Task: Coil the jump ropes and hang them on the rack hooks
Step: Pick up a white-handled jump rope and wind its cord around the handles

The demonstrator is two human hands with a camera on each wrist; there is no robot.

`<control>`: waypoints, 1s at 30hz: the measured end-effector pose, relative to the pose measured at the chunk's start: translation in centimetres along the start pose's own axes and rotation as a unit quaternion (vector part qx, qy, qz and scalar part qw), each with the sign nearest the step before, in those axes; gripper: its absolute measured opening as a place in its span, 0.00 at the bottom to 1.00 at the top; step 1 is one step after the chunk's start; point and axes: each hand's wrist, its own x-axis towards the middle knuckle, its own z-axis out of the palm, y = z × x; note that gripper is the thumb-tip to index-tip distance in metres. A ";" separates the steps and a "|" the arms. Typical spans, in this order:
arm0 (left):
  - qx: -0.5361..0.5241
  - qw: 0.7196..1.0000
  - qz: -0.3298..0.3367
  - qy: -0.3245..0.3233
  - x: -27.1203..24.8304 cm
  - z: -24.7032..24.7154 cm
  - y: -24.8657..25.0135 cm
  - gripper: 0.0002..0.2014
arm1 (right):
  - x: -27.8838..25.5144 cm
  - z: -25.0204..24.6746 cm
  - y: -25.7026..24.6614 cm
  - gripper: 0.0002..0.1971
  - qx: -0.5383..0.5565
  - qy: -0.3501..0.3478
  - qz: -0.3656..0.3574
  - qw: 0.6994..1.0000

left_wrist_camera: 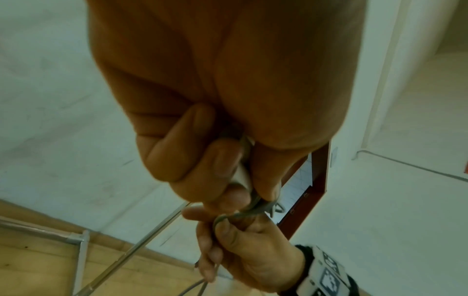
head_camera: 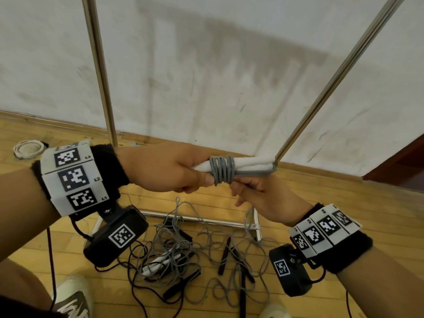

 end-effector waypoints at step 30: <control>0.206 0.970 -0.084 0.101 2.2 -0.3 -3.2 0.13 | 1.8 -0.7 -2.0 0.11 0.184 0.016 0.090 0.979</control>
